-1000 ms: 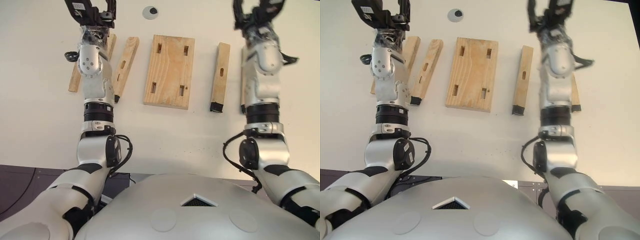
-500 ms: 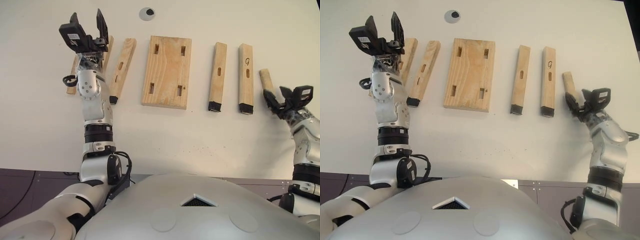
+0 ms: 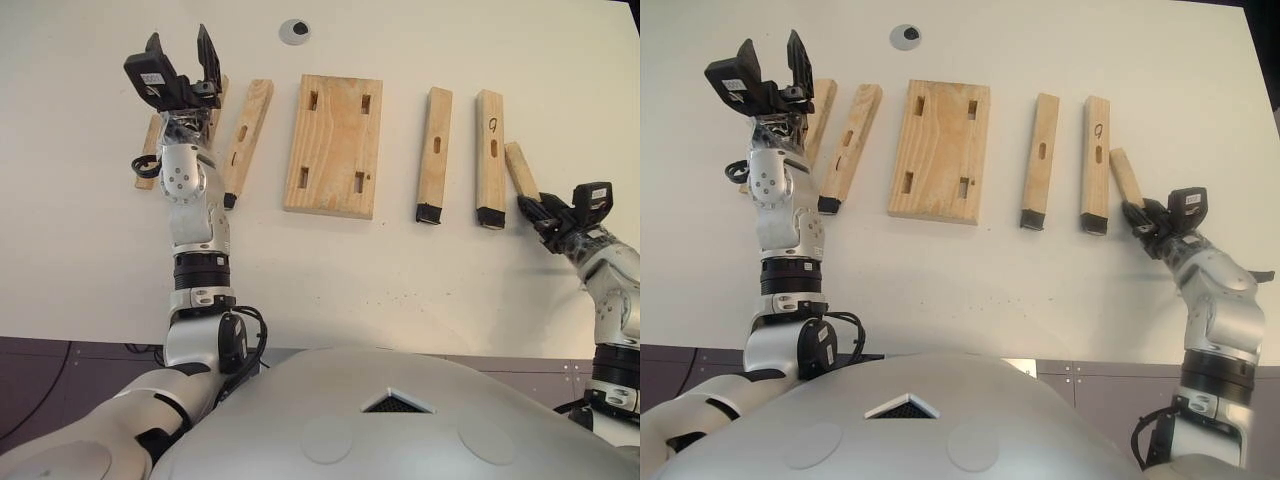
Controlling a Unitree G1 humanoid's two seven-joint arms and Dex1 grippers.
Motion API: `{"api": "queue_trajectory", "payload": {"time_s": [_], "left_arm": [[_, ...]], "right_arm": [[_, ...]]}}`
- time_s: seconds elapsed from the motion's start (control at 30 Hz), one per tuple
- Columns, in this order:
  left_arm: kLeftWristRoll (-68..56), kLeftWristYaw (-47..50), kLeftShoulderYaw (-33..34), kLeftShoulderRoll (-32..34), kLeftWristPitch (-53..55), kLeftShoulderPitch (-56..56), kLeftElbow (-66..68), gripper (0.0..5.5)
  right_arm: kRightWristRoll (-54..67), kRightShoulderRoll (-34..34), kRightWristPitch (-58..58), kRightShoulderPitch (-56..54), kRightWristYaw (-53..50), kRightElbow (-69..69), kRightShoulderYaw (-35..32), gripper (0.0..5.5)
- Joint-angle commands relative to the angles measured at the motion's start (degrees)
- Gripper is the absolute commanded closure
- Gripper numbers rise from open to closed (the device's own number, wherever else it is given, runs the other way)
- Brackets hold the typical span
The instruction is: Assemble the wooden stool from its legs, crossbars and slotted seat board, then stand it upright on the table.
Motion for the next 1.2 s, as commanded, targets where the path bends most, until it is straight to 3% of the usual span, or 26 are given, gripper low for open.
{"api": "queue_trajectory", "payload": {"time_s": [0.03, 0.07, 0.17, 0.27, 0.43, 0.73, 1.2], "left_arm": [[-2.5, -2.4, -0.9, 0.2, 4.3, -0.9, -3.9, 2.1], [-3.5, -3.5, -1.6, 0.4, 6.4, -1.5, -6.0, 2.1], [-13.4, -9.1, -3.7, -0.6, 17.9, -4.0, -14.0, 2.1], [-36.3, -11.8, -2.0, -3.7, 36.0, -7.0, -22.2, 2.1], [-54.1, -8.6, -1.1, -4.0, 50.6, -8.1, -28.1, 2.1], [-59.7, -4.2, -0.1, -3.7, 55.3, -9.8, -27.8, 2.1], [-59.2, -5.7, 0.2, -1.2, 55.9, -10.5, -28.0, 4.41]], "right_arm": [[1.0, 3.1, -0.7, -9.7, -7.2, 0.9, -3.1, 4.2], [0.6, 4.1, -6.3, -14.6, -7.8, 0.5, -2.7, 4.2], [-0.8, 9.4, -17.7, -26.3, -3.8, -5.8, 7.0, 4.2], [-0.1, 15.0, -20.6, -31.7, 0.3, -6.5, 15.7, 4.21], [-1.4, 17.6, -23.0, -34.2, 2.6, -4.3, 20.4, 4.21], [-2.3, 17.4, -23.6, -30.8, 6.7, -8.8, 25.7, 4.21], [-6.6, 16.9, -26.4, -30.0, 6.2, -7.7, 26.5, 4.21]]}}
